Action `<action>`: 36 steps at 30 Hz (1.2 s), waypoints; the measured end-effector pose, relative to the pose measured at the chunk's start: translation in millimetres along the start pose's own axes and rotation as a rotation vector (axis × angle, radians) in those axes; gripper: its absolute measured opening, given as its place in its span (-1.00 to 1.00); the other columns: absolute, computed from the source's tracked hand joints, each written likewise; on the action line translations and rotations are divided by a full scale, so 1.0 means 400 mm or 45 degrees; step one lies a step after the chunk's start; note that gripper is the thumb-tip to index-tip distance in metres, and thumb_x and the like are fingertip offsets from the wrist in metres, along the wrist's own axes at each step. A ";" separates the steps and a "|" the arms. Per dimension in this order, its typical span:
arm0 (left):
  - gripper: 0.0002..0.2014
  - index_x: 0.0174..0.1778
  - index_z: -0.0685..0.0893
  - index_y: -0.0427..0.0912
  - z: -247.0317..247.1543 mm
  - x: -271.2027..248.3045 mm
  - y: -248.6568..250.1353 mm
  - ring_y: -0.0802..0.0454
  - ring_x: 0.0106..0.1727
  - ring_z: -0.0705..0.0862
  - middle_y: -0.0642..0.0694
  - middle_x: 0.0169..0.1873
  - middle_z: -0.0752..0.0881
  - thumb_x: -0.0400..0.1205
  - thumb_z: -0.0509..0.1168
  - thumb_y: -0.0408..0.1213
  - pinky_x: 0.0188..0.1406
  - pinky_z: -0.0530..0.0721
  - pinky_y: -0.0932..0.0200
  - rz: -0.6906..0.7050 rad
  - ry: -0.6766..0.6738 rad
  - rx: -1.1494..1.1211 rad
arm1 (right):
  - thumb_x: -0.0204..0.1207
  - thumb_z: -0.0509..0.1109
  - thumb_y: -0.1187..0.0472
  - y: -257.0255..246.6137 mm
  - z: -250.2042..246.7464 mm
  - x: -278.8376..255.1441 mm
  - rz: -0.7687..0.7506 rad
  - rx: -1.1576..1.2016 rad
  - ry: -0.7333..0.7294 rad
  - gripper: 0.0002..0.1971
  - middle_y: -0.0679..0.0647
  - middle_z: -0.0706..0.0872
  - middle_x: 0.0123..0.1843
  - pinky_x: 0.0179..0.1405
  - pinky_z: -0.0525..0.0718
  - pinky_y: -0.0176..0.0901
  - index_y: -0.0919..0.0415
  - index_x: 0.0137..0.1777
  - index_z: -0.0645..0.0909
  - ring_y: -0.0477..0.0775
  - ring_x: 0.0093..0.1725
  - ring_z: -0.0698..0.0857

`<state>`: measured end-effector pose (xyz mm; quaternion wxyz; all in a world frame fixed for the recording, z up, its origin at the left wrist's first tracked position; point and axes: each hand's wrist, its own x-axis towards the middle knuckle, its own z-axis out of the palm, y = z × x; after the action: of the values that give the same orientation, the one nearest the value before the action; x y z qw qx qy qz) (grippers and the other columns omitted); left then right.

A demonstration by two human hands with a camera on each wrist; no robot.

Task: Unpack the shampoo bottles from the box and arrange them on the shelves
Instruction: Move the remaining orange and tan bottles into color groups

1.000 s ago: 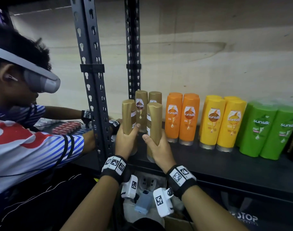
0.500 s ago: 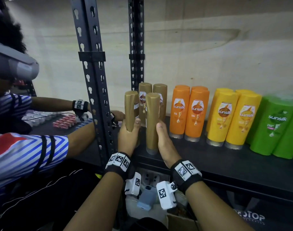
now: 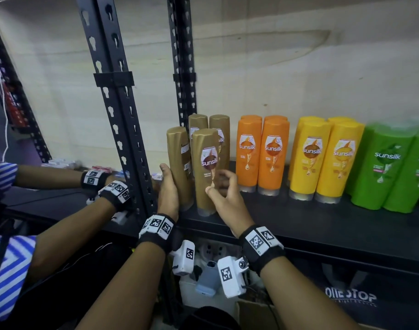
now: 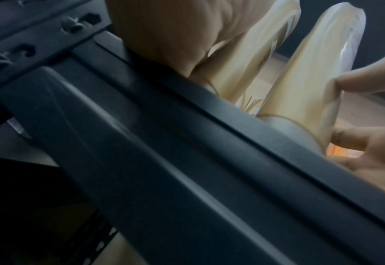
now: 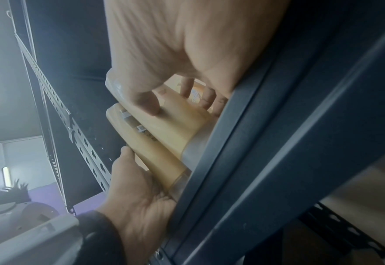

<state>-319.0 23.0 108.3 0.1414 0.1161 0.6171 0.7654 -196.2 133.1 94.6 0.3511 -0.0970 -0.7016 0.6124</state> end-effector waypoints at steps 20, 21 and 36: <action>0.06 0.18 0.78 0.25 -0.005 -0.010 -0.008 -0.18 0.33 0.75 -0.10 0.23 0.83 0.15 -0.16 0.89 0.54 0.55 -0.32 0.066 0.023 0.132 | 0.53 0.60 -0.08 0.013 -0.002 -0.007 -0.103 -0.255 0.038 -0.46 -0.02 0.62 0.36 0.29 0.72 -0.09 -0.07 0.40 0.44 -0.09 0.30 0.66; 0.07 0.16 0.80 0.23 -0.005 -0.010 -0.008 -0.17 0.30 0.76 -0.09 0.20 0.84 0.16 -0.17 0.89 0.53 0.56 -0.30 0.080 0.037 0.149 | 0.52 0.61 -0.08 0.013 -0.003 -0.007 -0.101 -0.247 0.038 -0.47 -0.04 0.63 0.35 0.24 0.72 -0.15 -0.11 0.38 0.43 -0.11 0.28 0.66; -0.02 0.43 0.69 0.23 0.002 -0.025 -0.005 -0.03 0.35 0.74 0.01 0.31 0.79 0.33 -0.04 0.81 0.50 0.60 -0.27 0.227 -0.010 0.183 | 0.45 0.62 -0.18 0.023 -0.006 -0.004 -0.101 -0.248 0.040 -0.46 -0.08 0.68 0.24 0.00 0.71 -0.33 -0.22 0.33 0.45 -0.19 0.13 0.71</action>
<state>-309.2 20.3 106.6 0.0666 0.1833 0.6570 0.7282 -196.4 136.2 85.6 0.3749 -0.1125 -0.7554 0.5255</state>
